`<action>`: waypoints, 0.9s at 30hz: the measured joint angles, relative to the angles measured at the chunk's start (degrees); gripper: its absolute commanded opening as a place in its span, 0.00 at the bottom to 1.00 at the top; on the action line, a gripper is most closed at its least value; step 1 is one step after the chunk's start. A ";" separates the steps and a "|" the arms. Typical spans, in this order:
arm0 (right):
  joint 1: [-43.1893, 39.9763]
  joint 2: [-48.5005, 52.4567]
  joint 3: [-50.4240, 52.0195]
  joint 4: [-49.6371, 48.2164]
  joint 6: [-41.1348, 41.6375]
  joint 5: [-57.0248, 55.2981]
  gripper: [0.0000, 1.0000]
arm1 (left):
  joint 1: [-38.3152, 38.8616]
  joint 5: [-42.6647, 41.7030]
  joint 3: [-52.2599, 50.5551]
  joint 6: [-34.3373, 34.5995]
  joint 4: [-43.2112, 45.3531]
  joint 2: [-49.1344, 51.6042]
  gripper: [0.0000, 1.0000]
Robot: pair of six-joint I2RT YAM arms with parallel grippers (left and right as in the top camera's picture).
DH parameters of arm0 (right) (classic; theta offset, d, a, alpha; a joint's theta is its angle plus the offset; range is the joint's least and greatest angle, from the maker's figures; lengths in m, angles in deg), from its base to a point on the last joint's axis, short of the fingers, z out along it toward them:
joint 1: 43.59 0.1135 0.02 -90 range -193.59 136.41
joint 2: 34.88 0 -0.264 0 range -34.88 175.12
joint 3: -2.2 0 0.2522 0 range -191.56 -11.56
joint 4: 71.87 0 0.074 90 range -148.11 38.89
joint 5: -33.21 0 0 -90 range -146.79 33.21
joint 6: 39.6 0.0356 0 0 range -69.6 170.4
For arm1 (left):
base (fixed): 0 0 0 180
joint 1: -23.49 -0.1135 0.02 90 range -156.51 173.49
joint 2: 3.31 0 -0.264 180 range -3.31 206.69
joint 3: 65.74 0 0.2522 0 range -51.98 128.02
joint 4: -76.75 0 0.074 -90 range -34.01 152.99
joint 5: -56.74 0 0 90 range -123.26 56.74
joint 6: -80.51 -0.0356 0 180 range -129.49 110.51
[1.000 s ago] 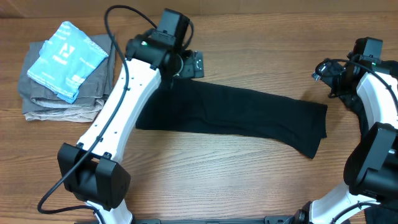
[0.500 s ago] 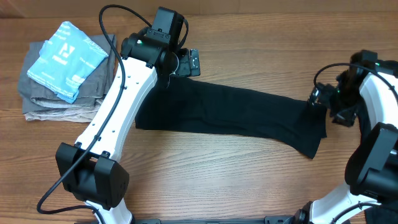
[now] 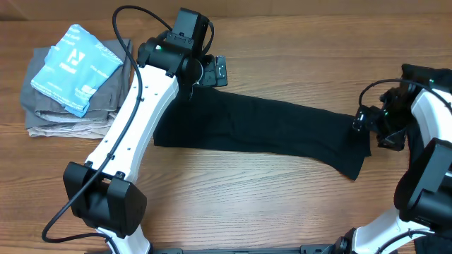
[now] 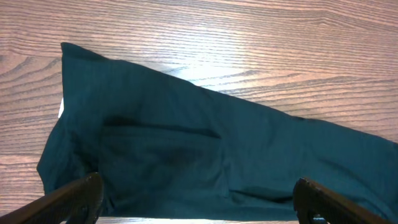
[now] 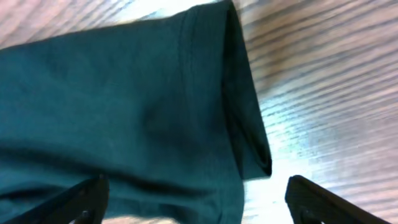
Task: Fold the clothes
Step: 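Grasp the strip's right end with the right gripper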
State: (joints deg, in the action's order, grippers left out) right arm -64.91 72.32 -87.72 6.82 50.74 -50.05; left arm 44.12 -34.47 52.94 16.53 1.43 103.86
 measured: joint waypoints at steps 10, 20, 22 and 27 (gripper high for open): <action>0.00 0.00 8.44 -13.64 -0.59 -1.38 0.72 | 0.00 0.00 0.00 0.00 0.02 0.00 1.00; 0.04 -2.27 14.99 -25.44 -0.37 -1.14 0.30 | 0.00 0.00 0.00 0.00 0.00 0.00 1.00; 0.02 -2.47 15.56 -26.69 -0.85 -1.14 0.20 | 0.00 0.00 0.00 0.00 0.00 0.00 1.00; 0.04 -2.47 15.96 -27.45 -0.50 0.28 0.11 | 0.00 0.00 0.00 0.00 0.00 0.00 1.00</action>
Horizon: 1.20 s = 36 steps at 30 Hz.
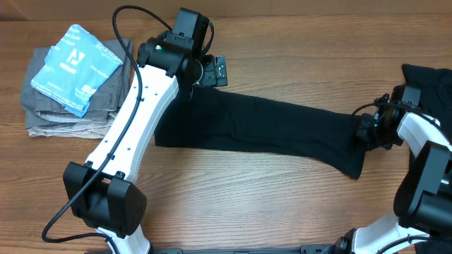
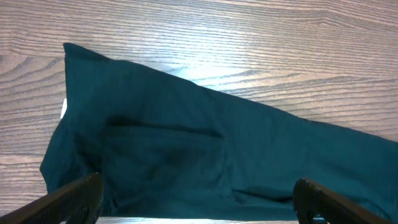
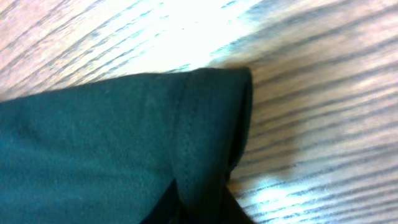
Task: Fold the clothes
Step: 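Grasp the strip's right end with the right gripper, then lift the right end and fold it leftward over the strip with the right gripper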
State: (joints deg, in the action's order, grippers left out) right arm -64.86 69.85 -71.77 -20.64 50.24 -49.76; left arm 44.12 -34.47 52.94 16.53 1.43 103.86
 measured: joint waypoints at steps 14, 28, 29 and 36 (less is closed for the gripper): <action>0.22 0.02 -0.70 1.60 0.11 -0.11 0.28 | 0.00 0.00 0.00 0.00 0.00 0.00 1.00; -2.34 1.90 -10.75 13.07 1.75 -0.11 0.04 | 0.00 0.00 0.00 0.00 0.00 0.00 1.00; -2.99 1.97 -12.92 14.38 1.73 -0.15 0.04 | 0.00 0.00 0.00 0.00 0.04 0.00 1.00; -8.83 1.97 -27.15 21.81 1.77 -0.48 0.04 | 0.00 0.00 0.00 0.00 0.00 0.00 1.00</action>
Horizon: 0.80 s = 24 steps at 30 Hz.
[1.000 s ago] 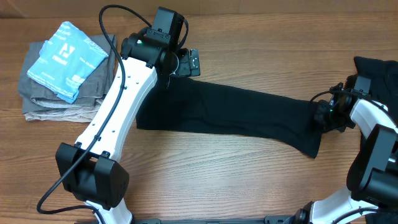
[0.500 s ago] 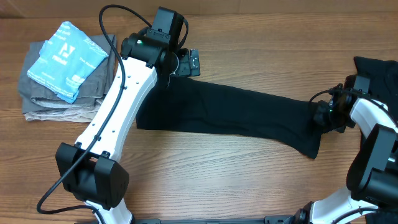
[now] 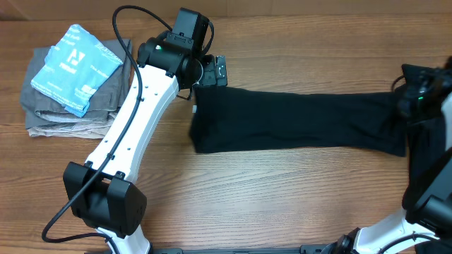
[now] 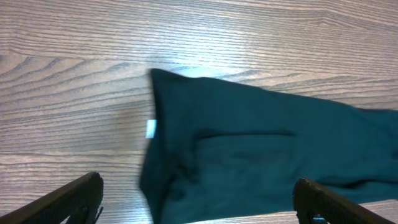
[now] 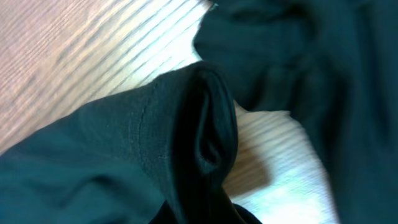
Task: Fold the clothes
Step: 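Lift the right end and fold it leftward over the strip with the right gripper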
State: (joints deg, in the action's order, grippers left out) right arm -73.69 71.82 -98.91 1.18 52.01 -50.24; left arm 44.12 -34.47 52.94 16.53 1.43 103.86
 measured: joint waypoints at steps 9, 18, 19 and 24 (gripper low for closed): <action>0.66 0.00 -10.25 10.62 0.39 0.63 0.04 | 0.00 0.00 0.00 0.00 0.00 0.00 1.00; 12.02 0.00 -12.52 12.63 6.54 3.69 0.04 | 0.00 0.00 0.00 0.00 0.00 0.00 1.00; 14.56 0.00 -12.52 12.48 8.07 4.55 0.04 | 0.00 0.00 0.00 0.00 0.02 0.00 1.00; 21.90 0.00 -12.52 12.33 11.63 5.68 0.04 | 0.00 0.00 0.00 0.00 0.00 0.00 1.00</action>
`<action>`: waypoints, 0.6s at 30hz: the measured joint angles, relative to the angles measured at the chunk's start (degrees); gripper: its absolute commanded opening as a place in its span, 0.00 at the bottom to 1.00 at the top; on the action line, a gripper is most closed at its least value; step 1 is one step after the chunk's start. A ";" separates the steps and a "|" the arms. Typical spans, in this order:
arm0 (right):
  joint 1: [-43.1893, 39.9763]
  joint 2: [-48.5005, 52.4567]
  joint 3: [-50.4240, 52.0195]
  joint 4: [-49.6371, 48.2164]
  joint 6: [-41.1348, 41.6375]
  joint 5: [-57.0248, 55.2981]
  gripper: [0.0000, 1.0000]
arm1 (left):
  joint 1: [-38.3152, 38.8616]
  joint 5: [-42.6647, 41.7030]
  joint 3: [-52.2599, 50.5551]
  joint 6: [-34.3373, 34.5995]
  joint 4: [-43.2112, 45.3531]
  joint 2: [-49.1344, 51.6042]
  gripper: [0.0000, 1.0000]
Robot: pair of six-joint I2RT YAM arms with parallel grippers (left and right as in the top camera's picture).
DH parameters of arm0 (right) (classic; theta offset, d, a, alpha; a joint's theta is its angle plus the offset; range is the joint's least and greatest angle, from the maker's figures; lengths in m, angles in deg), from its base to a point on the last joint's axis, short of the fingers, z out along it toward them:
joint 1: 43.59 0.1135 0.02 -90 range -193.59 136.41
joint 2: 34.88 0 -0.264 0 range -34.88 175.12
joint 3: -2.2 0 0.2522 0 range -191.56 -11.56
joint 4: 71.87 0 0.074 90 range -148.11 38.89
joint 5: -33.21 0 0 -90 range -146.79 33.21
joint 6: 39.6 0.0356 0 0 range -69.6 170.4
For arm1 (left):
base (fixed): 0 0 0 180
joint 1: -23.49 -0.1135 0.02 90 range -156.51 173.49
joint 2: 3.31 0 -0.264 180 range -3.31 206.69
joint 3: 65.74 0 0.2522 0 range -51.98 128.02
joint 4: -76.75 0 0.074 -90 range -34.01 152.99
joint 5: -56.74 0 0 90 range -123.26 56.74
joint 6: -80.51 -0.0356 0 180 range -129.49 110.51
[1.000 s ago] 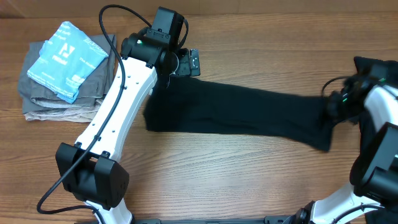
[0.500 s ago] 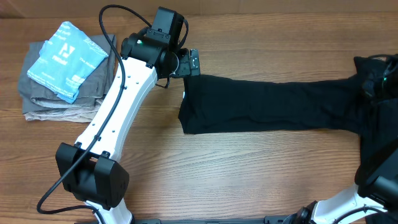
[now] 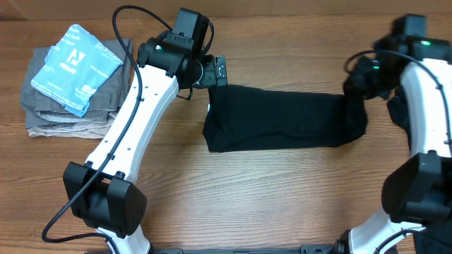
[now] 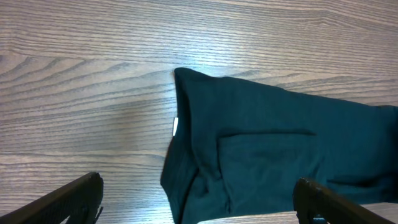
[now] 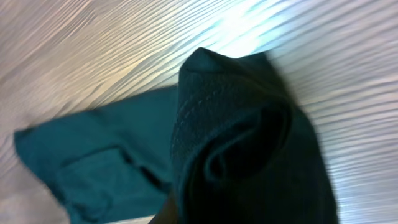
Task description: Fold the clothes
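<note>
Dark trousers (image 3: 282,120) lie across the middle of the wooden table, waist end with a back pocket (image 4: 267,162) to the left. My right gripper (image 3: 357,83) is shut on the leg end, held up above the cloth's right part. In the right wrist view the bunched hem (image 5: 236,143) fills the front and hides the fingers of the right gripper (image 5: 205,211). My left gripper (image 3: 215,70) hangs open just behind the waist end, holding nothing. In the left wrist view the left gripper (image 4: 196,186) has its fingers (image 4: 74,193) spread wide over the waist edge.
A stack of folded grey clothes (image 3: 49,113) with a light-blue packet (image 3: 74,67) on top sits at the far left. More dark cloth (image 3: 394,113) lies at the right edge, partly behind my right arm. Bare wood runs along the table's front.
My right gripper has moved left and up from the far right edge with the leg end, so the trousers span a shorter length. The waist end has shifted slightly right.
The trousers lay slanted, my right gripper open over the leg end at the lower right. Then it was shut on the hem. Then the trousers were stretched straight and shifted right. Now the held end is back toward the middle. My left gripper stayed open.
</note>
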State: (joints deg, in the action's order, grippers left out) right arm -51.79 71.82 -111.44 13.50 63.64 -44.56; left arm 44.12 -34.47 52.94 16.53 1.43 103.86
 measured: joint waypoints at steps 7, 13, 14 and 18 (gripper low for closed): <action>8.85 0.00 1.44 -2.78 1.53 0.87 0.04 | 0.00 0.00 0.00 0.00 0.00 0.00 1.00; 13.60 0.00 8.96 -10.82 1.84 0.92 0.05 | 0.00 -0.02 0.00 0.00 0.00 0.00 1.00; 14.12 0.00 10.05 -12.09 1.86 0.92 0.05 | 0.00 0.00 0.00 0.00 0.02 0.00 1.00; 16.39 0.09 15.72 -19.71 2.60 1.14 0.06 | 0.00 -0.02 0.00 0.00 -0.02 0.00 1.00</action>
State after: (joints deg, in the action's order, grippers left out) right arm -35.40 71.90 -95.72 -6.21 66.24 -43.42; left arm 44.12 -34.50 52.94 16.53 1.41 103.86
